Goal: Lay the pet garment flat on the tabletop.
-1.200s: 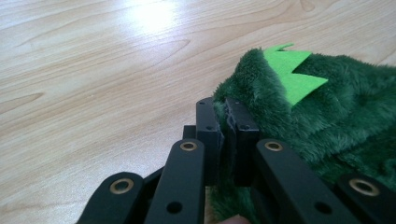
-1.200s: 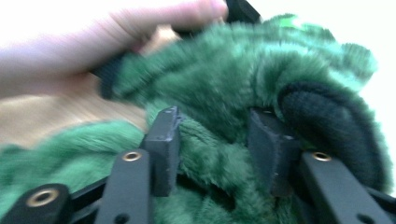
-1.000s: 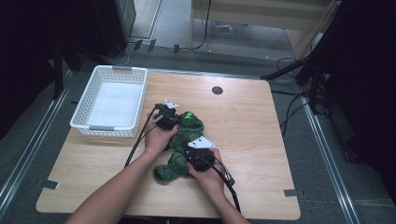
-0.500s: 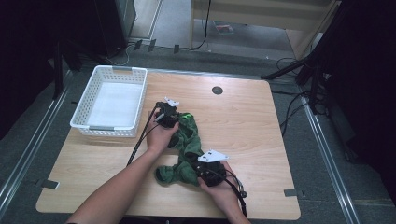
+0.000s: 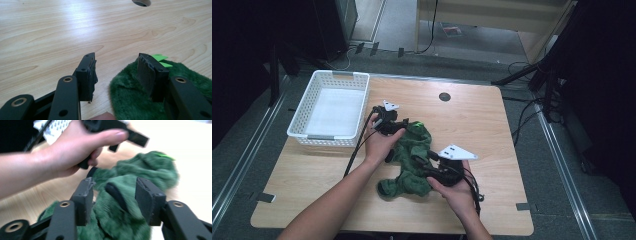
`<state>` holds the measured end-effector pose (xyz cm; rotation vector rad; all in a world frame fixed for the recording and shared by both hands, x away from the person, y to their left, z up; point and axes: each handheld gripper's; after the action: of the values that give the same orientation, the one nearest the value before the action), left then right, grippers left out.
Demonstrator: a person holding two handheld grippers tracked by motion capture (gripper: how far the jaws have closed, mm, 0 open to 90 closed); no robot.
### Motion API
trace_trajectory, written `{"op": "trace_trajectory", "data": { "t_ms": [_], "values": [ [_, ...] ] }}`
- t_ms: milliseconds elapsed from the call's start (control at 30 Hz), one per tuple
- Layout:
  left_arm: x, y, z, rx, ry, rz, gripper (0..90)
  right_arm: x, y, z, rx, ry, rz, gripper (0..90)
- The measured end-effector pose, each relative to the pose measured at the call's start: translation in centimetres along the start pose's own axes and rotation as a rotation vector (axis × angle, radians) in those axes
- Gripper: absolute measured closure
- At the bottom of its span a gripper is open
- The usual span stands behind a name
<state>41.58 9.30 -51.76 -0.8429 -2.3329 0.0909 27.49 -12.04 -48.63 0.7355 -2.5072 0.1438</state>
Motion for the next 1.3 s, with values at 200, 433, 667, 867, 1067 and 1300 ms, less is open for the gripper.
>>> {"op": "trace_trajectory", "data": {
  "t_ms": [200,433,667,867,1067,1300],
  "values": [
    [-1.9,-0.3,1.0,-0.011,0.089,-0.014,50.1,-3.2,0.2,0.4,0.050,0.113,0.104,78.5],
    [-2.6,-0.2,1.4,-0.018,0.109,-0.080,50.4,-1.4,-4.2,0.7,-0.027,0.102,0.165,85.2],
    [-3.2,0.2,0.9,0.030,0.093,-0.142,50.8,-2.4,-7.9,3.4,-0.110,0.211,0.232,85.6],
    [-2.2,0.3,0.6,0.015,0.059,-0.075,46.1,-1.9,-8.6,3.2,-0.140,0.170,0.191,66.8],
    [0.6,0.4,0.0,0.028,-0.030,-0.006,40.8,0.1,-9.1,0.7,-0.148,0.050,0.145,55.1],
    [0.3,-1.1,1.5,0.009,0.058,0.002,36.6,-2.7,-8.0,-3.4,-0.115,0.044,0.166,54.7]
  ]
}}
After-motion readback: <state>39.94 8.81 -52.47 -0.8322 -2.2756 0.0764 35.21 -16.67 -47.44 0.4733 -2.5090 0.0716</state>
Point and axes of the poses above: each handheld gripper's, and its own axes: x roughly backward along the jaws, z roughly out of its underside, y roughly to its left, and after that the axes turned 15 degrees about z, right-handed
